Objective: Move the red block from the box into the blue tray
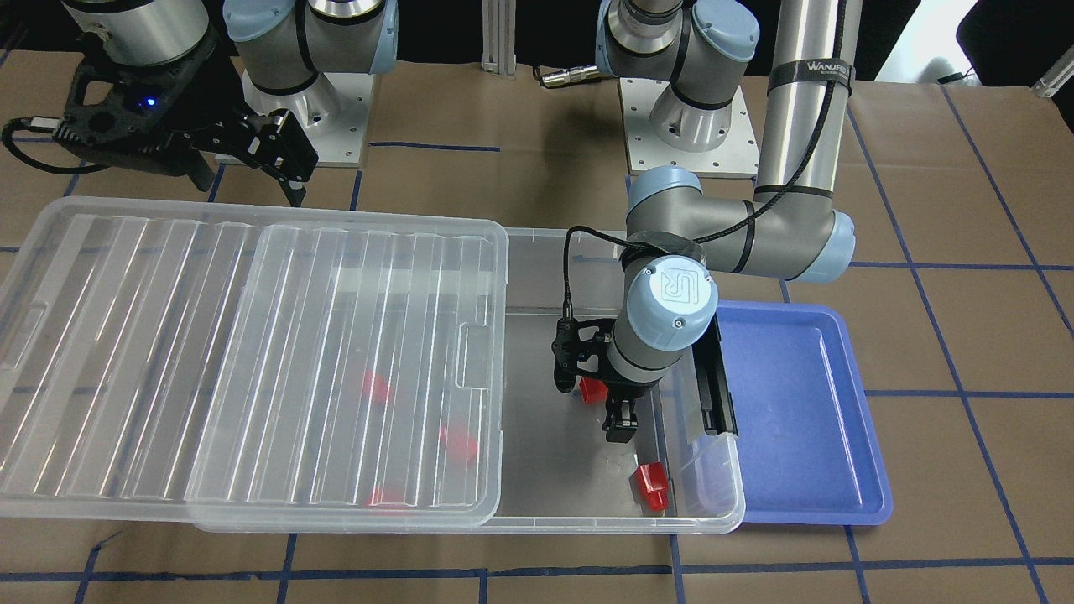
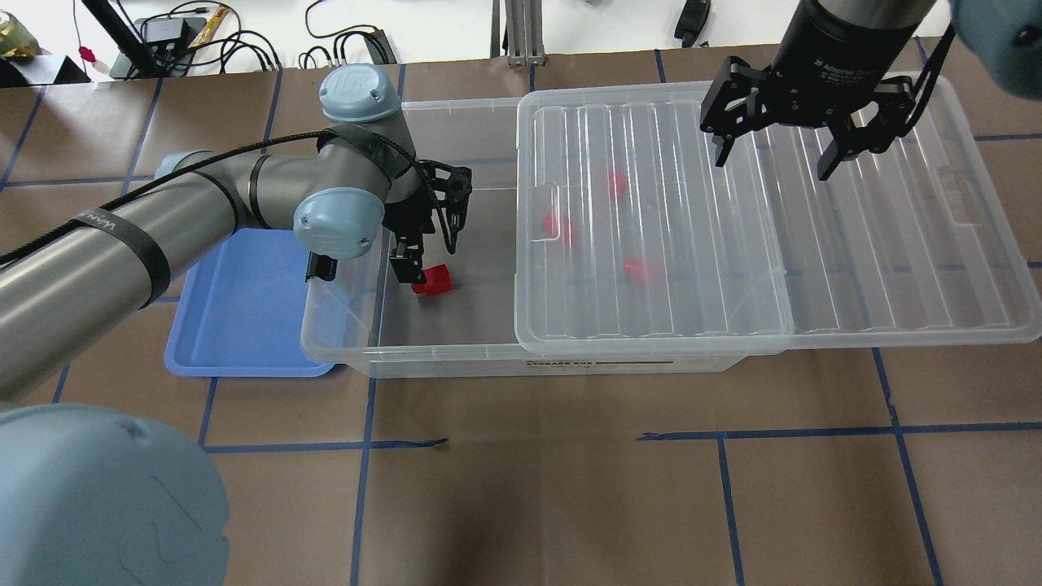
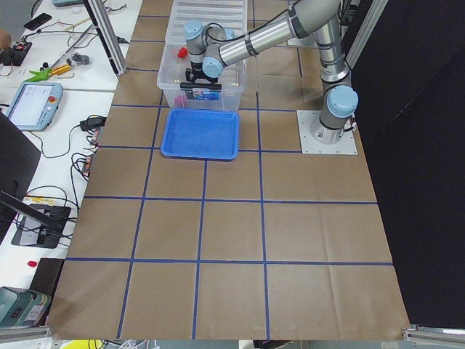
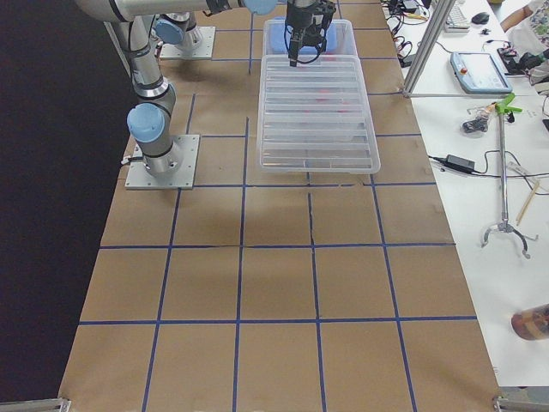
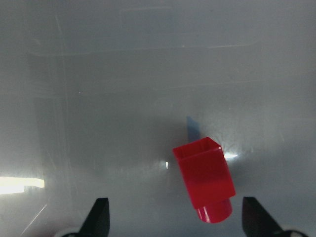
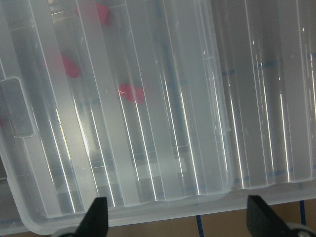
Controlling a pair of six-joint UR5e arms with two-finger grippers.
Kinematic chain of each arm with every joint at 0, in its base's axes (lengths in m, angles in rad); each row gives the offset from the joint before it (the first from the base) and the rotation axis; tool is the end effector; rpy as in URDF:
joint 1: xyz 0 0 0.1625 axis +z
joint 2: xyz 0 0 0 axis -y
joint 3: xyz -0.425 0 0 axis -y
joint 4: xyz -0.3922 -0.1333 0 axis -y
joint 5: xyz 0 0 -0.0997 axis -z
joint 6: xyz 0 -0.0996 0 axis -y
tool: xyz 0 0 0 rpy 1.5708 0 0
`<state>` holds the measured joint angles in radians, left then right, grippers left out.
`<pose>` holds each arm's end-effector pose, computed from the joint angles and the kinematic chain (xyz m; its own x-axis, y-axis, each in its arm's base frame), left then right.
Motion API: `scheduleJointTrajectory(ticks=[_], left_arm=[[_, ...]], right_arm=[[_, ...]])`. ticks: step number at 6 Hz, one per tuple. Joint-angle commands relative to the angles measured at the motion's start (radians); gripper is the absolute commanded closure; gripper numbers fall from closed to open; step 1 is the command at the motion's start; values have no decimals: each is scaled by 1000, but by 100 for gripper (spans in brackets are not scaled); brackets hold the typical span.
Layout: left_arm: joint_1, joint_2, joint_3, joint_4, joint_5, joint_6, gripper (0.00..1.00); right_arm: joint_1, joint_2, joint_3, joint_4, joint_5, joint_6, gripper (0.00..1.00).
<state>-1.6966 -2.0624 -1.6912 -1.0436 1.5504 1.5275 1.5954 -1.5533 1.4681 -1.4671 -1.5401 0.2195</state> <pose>-0.2111 -0.5907 0.2042 0.0820 0.9930 0.0855 0.9966 -0.0808 -0.0166 0.1485 -0.4925 0.5194 -0.9806 0.1942 -0.0259 0.1936 0.9808 0.0247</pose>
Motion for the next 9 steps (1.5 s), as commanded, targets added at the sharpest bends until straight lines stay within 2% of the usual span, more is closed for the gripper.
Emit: scheduleJointTrajectory(ticks=[1, 2, 3, 4, 6, 9], left_arm=[[0, -31, -7, 25, 0, 2, 33], [0, -25, -8, 19, -1, -1, 75], [-2, 1, -8, 8, 0, -6, 90], [-5, 36, 4, -6, 14, -4, 89], [5, 181, 62, -186, 7, -49, 92], [61, 296, 189, -337, 14, -47, 92]], right_arm=[[6, 10, 3, -12, -9, -12, 0], [5, 10, 4, -16, -12, -12, 0], [1, 10, 3, -18, -12, -11, 0], [3, 10, 3, -19, -11, -9, 0], [1, 12, 9, -22, -17, -8, 0], [0, 9, 9, -19, -12, 0, 0]])
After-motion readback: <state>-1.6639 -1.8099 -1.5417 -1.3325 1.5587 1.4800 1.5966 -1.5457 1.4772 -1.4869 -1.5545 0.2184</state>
